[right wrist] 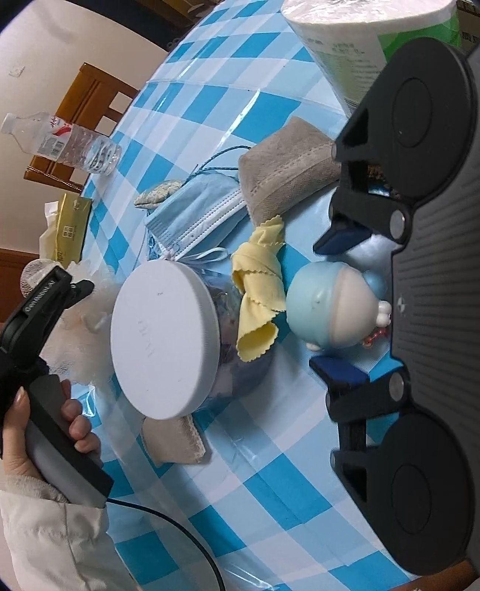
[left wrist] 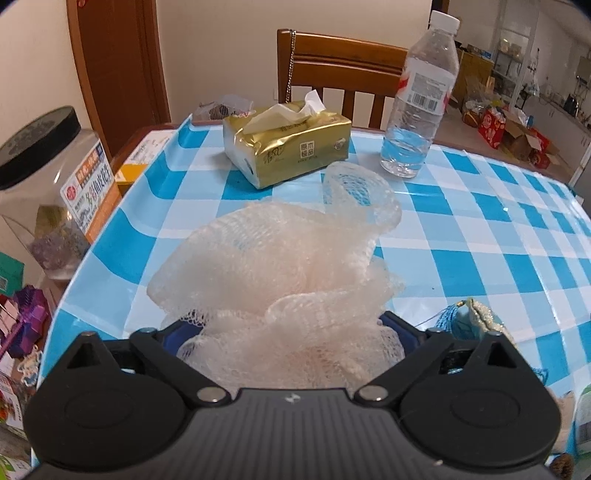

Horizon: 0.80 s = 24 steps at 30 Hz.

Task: Organize soft objects
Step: 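Close the left tool on the bath puff while the right tool grasps the blue doll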

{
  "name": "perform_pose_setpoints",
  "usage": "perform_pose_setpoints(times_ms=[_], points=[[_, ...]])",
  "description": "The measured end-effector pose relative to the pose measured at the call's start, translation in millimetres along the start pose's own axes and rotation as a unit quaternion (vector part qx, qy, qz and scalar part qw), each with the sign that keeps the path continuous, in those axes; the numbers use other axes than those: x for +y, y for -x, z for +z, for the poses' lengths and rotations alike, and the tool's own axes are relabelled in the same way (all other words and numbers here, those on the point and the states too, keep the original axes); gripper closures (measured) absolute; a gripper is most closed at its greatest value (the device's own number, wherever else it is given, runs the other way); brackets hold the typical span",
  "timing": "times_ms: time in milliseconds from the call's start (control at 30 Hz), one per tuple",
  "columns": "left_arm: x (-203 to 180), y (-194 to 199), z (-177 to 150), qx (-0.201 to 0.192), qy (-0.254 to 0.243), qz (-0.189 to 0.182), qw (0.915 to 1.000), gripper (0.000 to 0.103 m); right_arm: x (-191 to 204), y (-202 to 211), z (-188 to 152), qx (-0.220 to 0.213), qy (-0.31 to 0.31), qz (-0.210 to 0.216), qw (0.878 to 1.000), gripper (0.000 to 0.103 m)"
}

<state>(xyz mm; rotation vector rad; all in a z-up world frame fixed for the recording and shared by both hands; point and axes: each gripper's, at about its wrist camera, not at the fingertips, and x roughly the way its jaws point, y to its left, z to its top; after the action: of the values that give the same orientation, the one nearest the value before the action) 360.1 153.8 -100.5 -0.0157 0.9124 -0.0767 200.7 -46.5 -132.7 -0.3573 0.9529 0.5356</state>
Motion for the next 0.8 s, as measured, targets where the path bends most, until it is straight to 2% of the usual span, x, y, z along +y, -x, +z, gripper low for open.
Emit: perform_pose_setpoints(times_ms=[67,400,567,800], points=[[1.2,1.1,0.2,0.001,0.004,-0.006,1.0000,0.019,-1.5,0.5,0.4,0.001,-0.004,0.004,1.000,0.050],[-0.5,17.9,-0.8,-0.004,-0.022,-0.012,0.9997,0.055,-2.1,5.5,2.5,0.002,-0.004,-0.004,1.000,0.052],[0.9,27.8,0.6,-0.002,-0.029,-0.014,0.9995,0.065,-2.6,12.7,2.9,-0.003,-0.004,-0.004,1.000,0.052],[0.1,46.7,0.0,-0.004,-0.044,-0.013,0.9990,0.070,-3.5,24.2,3.3,-0.010,-0.003,-0.007,1.000,0.052]])
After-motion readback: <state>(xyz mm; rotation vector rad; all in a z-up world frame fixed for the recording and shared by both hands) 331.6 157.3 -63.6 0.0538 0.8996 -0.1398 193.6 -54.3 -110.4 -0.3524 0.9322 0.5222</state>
